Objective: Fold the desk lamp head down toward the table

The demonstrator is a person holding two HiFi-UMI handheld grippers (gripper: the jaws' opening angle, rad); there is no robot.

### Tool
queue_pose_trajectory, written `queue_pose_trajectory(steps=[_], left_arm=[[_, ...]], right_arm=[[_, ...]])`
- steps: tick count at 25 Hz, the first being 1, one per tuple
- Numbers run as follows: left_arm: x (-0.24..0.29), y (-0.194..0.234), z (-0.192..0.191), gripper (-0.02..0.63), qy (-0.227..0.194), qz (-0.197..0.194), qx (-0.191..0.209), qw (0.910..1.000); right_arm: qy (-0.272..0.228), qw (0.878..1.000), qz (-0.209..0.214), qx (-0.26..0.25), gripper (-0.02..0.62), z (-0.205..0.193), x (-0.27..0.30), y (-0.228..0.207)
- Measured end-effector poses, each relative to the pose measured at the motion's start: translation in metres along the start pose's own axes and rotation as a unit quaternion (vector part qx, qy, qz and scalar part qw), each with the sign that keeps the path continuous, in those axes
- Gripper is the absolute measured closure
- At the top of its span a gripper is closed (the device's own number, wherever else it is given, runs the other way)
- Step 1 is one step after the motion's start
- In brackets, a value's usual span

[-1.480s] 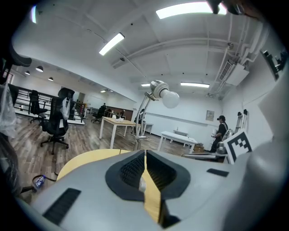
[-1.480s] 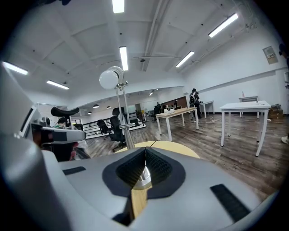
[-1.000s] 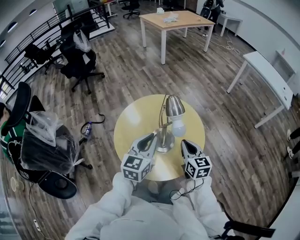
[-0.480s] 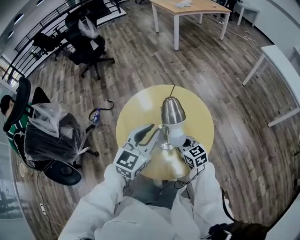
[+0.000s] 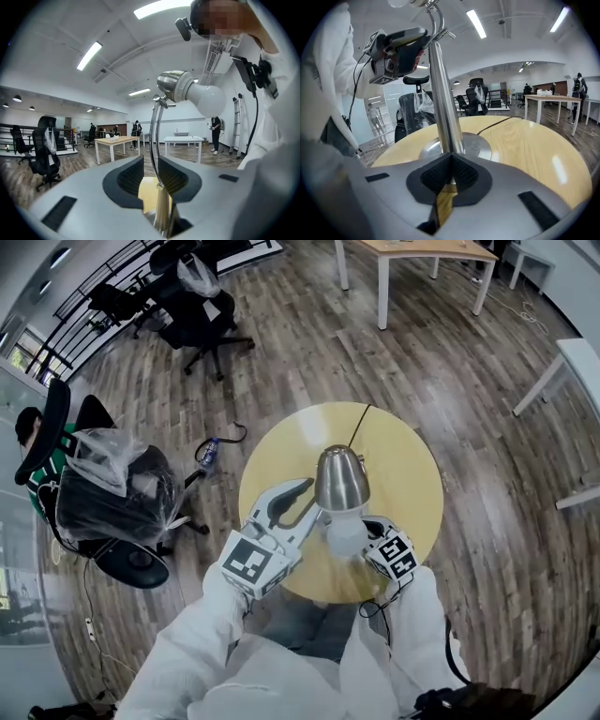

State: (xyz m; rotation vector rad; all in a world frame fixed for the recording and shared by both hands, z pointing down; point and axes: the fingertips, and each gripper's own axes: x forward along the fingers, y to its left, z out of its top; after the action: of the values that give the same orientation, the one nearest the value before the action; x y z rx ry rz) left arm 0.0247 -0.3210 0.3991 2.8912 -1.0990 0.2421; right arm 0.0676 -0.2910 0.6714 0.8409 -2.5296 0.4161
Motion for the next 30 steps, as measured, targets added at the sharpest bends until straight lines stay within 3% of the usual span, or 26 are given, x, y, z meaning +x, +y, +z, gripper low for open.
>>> queue_pose_trajectory(steps=[6, 10, 17, 20, 26, 30], left_arm=[[0.008, -0.004, 0.017, 0.515, 0.001, -0.012, 0.055, 0.9984], [0.014, -0.012, 0.029, 0.515, -0.006, -0.044, 0.063, 0.9970], [0.037, -0.012, 0.042, 0.523, -0.010, -0.060, 0.092, 0.9939], [0.037, -0.016, 0.043, 0.535, -0.022, -0.075, 0.077, 0.9939], [0.026, -0.038, 0.040, 0.554, -0.004, -0.118, 0.153, 0.9811], [0.021, -0.044, 0.038, 0.554, -0.009, -0.118, 0.166, 0.9789]], right_arm=[[0.005, 1.000, 0.023, -0.011, 0.583, 0.001, 0.001, 0.000], [0.007, 1.000, 0.027, -0.008, 0.583, 0.000, 0.000, 0.003], [0.005, 1.000, 0.025, -0.009, 0.583, 0.003, 0.001, 0.000], [0.007, 1.000, 0.026, -0.007, 0.583, 0.002, 0.000, 0.001], [0.002, 1.000, 0.030, -0.004, 0.583, 0.004, -0.001, 0.003], [0.001, 0.999, 0.035, -0.004, 0.583, 0.009, -0.001, 0.007]])
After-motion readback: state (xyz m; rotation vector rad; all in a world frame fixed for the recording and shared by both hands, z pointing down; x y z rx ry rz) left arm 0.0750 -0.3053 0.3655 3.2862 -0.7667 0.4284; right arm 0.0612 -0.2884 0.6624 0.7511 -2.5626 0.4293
